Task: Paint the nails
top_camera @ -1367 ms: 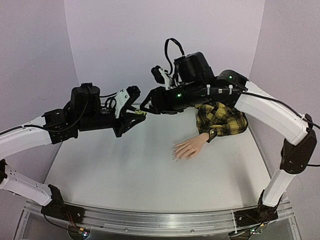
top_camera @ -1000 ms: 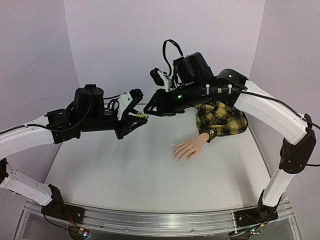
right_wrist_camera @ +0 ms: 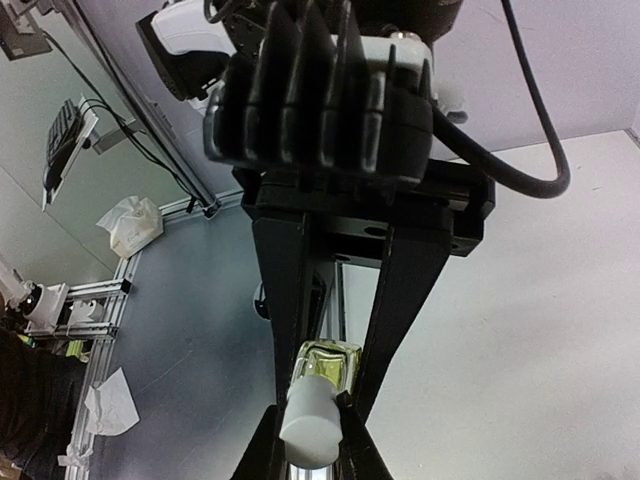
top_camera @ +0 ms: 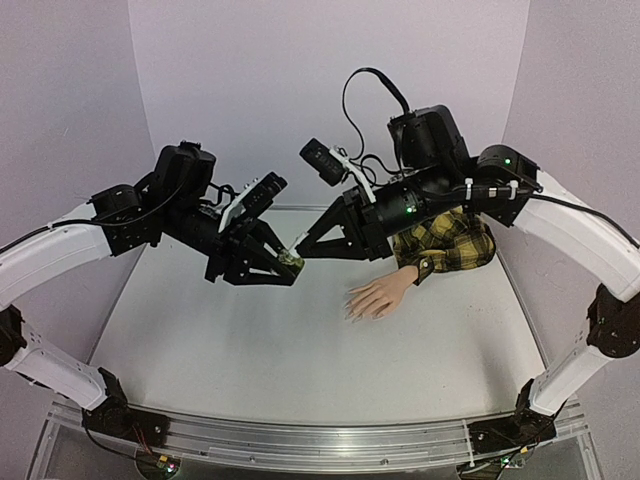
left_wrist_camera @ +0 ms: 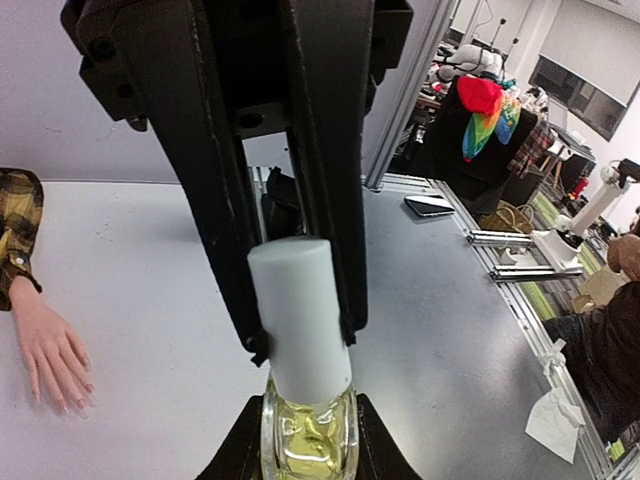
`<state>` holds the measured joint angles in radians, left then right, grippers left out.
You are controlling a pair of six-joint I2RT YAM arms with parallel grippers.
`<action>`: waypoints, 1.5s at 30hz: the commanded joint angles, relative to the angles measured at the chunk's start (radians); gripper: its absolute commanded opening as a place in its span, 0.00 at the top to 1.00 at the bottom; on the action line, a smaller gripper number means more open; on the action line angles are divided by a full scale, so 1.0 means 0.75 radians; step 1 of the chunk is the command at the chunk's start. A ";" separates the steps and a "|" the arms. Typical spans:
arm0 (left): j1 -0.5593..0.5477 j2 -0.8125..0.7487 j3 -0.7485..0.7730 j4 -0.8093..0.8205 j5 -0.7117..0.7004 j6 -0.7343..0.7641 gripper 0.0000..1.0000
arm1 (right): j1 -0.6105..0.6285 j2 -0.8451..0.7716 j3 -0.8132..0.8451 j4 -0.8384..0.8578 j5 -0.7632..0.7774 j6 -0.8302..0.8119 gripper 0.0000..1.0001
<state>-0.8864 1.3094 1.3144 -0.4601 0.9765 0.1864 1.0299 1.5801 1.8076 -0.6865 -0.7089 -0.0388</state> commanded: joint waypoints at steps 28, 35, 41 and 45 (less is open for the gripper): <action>0.002 -0.055 -0.020 0.133 -0.322 -0.016 1.00 | 0.011 0.050 0.097 0.014 0.272 0.277 0.67; 0.002 -0.063 -0.024 0.134 -0.322 -0.017 1.00 | 0.011 0.071 0.111 0.012 0.257 0.277 0.72; 0.001 -0.066 -0.029 0.135 -0.320 -0.017 1.00 | 0.009 0.052 0.105 0.013 0.300 0.269 0.68; 0.001 -0.069 -0.032 0.136 -0.324 -0.017 1.00 | 0.009 0.049 0.102 0.013 0.298 0.269 0.70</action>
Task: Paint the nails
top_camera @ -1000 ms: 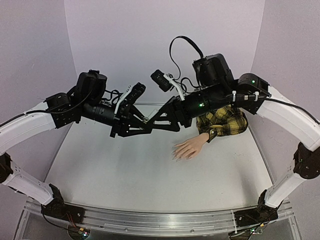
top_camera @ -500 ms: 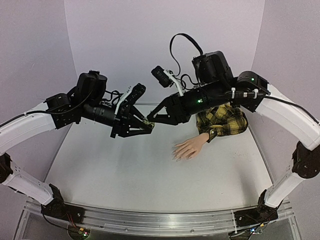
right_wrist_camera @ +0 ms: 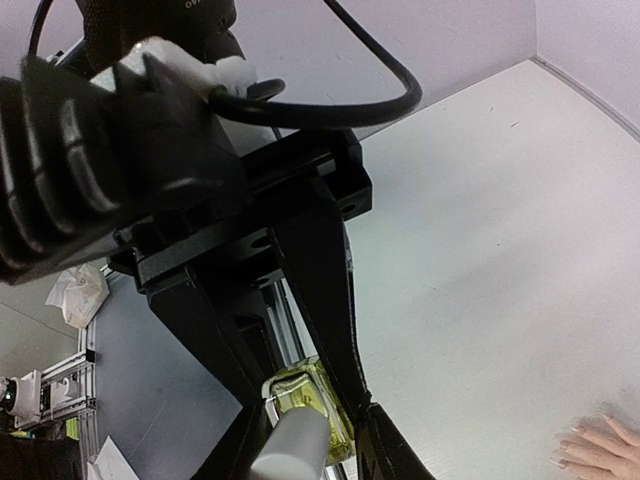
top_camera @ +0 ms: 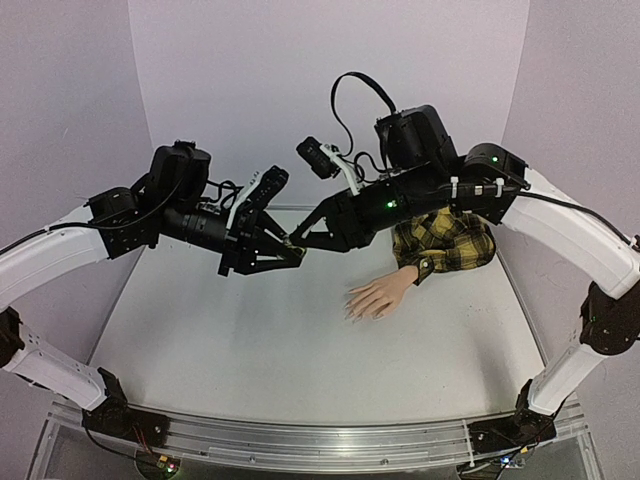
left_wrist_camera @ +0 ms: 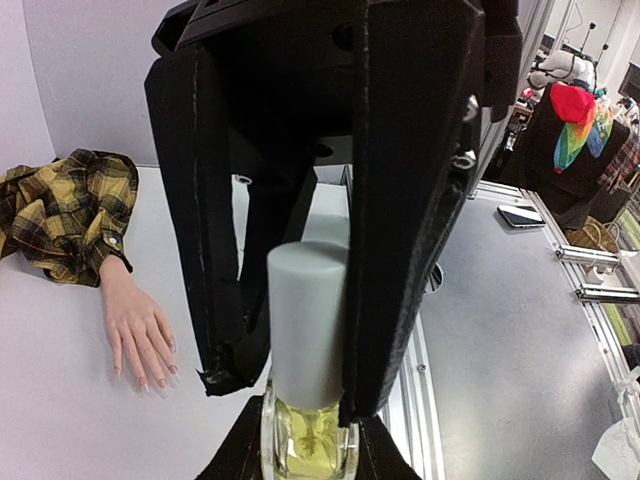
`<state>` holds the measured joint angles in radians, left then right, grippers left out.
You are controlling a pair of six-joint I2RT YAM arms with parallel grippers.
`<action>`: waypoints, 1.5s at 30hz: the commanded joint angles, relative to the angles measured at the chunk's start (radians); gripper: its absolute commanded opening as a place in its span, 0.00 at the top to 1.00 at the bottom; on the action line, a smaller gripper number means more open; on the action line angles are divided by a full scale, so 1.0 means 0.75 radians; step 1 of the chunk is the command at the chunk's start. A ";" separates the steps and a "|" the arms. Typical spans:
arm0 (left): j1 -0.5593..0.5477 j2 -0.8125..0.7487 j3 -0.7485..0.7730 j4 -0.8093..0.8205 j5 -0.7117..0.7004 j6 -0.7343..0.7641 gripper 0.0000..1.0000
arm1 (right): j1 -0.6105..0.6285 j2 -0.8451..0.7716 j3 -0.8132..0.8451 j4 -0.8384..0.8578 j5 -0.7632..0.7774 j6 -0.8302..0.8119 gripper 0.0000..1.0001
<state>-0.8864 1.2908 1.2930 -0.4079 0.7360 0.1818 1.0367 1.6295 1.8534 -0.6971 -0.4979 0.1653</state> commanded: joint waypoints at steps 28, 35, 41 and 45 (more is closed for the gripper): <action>0.000 -0.027 -0.003 0.064 0.006 -0.005 1.00 | -0.034 -0.050 -0.017 0.043 -0.025 0.019 0.79; 0.001 -0.029 -0.004 0.059 0.003 -0.003 1.00 | -0.033 -0.058 -0.021 0.048 -0.005 0.013 0.82; 0.001 -0.029 -0.004 0.059 0.004 -0.003 1.00 | -0.035 -0.051 -0.016 0.048 -0.007 0.016 0.97; 0.001 -0.019 -0.001 0.050 -0.003 0.000 1.00 | -0.035 -0.063 -0.021 0.046 0.013 0.005 1.00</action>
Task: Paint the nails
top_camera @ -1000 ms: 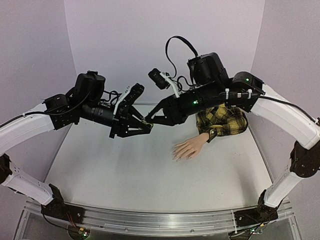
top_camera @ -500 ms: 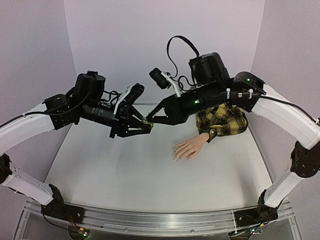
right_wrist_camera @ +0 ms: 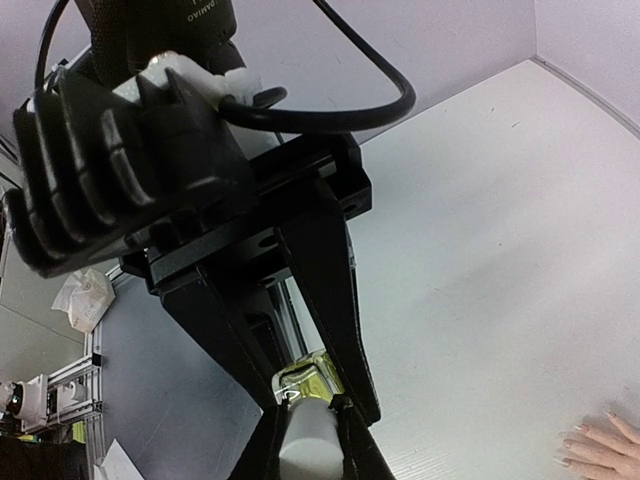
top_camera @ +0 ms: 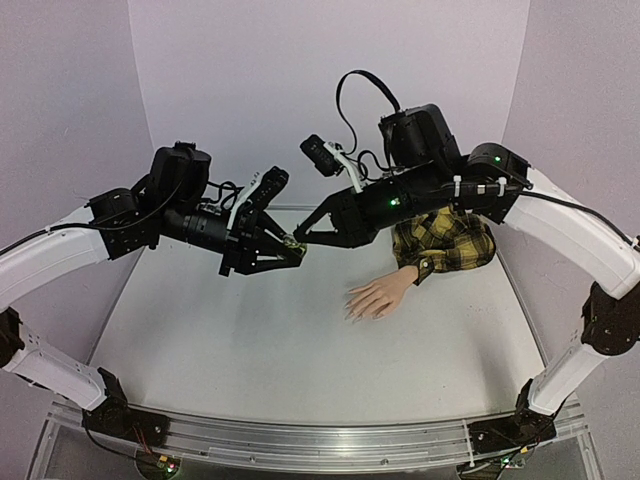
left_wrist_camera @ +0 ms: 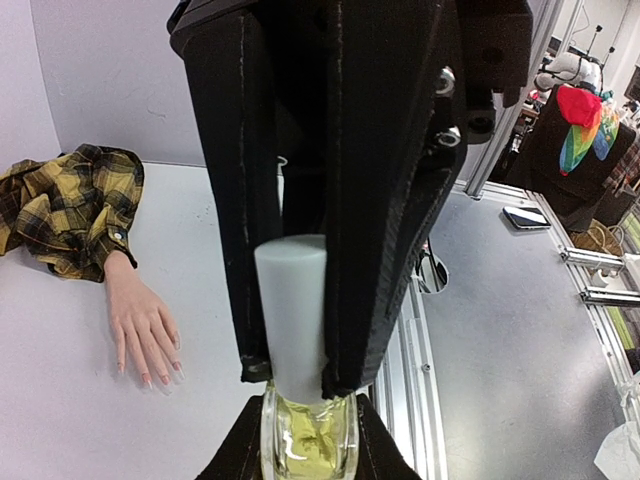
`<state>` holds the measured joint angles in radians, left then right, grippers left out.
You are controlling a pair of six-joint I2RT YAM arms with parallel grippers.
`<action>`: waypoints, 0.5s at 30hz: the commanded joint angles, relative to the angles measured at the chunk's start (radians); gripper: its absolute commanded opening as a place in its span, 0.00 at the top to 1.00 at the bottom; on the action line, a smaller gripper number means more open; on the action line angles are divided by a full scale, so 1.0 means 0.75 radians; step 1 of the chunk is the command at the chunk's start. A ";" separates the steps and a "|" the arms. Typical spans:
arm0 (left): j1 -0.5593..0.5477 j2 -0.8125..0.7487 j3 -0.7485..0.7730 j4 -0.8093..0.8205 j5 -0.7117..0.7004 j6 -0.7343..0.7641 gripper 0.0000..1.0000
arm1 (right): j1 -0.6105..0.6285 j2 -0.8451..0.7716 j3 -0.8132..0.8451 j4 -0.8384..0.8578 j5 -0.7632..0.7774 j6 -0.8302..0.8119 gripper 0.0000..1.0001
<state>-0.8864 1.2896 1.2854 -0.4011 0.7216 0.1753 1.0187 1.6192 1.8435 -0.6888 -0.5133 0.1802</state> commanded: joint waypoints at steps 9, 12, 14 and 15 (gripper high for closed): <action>0.000 0.000 0.016 0.019 0.025 0.022 1.00 | -0.011 -0.096 -0.038 0.035 0.094 -0.043 1.00; 0.001 0.004 0.022 0.016 0.028 0.023 1.00 | -0.011 -0.101 -0.039 0.035 0.111 -0.044 1.00; 0.000 0.010 0.028 0.008 0.028 0.026 1.00 | -0.011 -0.108 -0.043 0.037 0.118 -0.042 1.00; 0.000 0.010 0.029 0.006 0.027 0.027 1.00 | -0.011 -0.109 -0.044 0.037 0.114 -0.042 1.00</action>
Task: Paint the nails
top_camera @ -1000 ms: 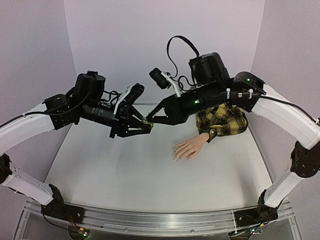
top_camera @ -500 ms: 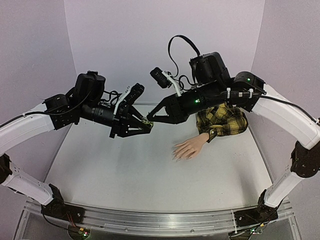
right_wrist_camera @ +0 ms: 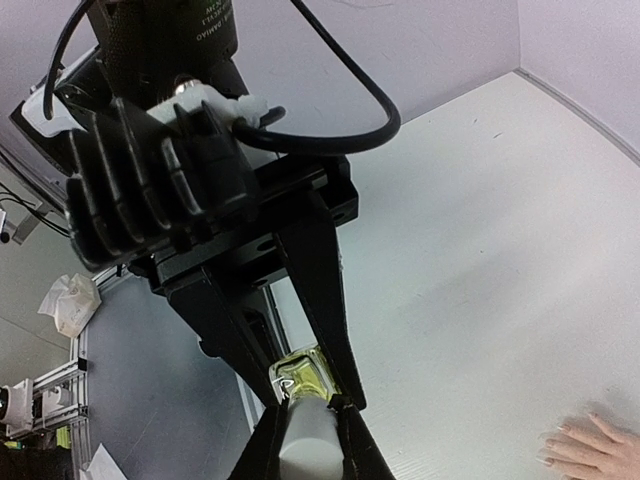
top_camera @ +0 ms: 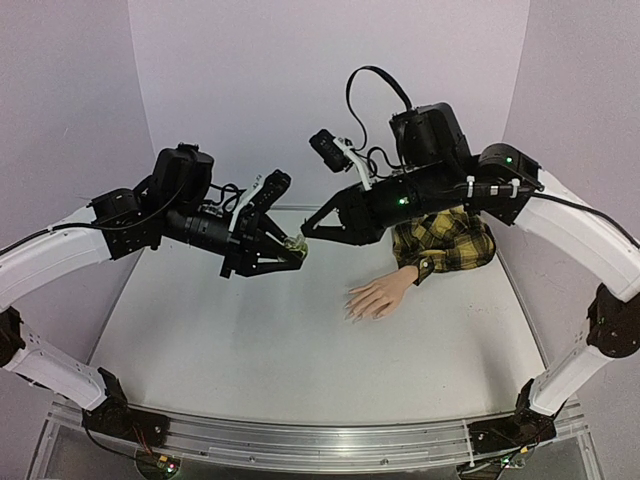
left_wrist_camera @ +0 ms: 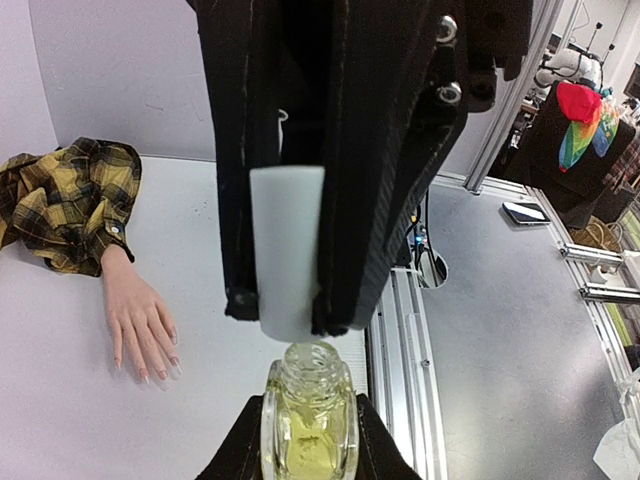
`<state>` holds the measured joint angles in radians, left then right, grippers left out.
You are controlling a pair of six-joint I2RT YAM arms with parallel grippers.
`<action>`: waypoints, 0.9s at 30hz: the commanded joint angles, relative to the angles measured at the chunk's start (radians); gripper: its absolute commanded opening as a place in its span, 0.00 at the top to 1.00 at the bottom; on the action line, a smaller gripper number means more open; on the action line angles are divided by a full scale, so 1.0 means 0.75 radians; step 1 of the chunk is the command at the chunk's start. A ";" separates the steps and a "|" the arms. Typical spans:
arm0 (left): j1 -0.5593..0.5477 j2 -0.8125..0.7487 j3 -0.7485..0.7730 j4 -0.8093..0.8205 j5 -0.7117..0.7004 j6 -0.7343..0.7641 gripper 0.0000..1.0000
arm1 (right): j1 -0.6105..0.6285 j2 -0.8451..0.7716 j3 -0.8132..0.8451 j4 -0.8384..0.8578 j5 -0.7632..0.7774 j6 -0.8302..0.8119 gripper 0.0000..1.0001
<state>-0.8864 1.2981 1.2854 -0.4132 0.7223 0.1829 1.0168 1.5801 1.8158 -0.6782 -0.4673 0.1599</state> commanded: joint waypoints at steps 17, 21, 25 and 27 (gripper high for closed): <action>0.001 -0.002 0.021 0.024 0.002 0.023 1.00 | -0.011 -0.074 -0.008 0.023 0.034 -0.013 1.00; 0.000 -0.004 0.018 0.025 -0.003 0.023 1.00 | -0.010 -0.085 -0.020 0.023 0.043 -0.011 1.00; 0.000 -0.004 0.017 0.026 -0.004 0.020 1.00 | -0.012 -0.094 -0.030 0.025 0.052 -0.010 1.00; 0.001 -0.002 0.017 0.029 -0.005 0.019 1.00 | -0.012 -0.093 -0.029 0.027 0.047 -0.007 1.00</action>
<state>-0.8864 1.2987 1.2854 -0.4205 0.7212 0.1855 1.0145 1.5453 1.7966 -0.6768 -0.4490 0.1584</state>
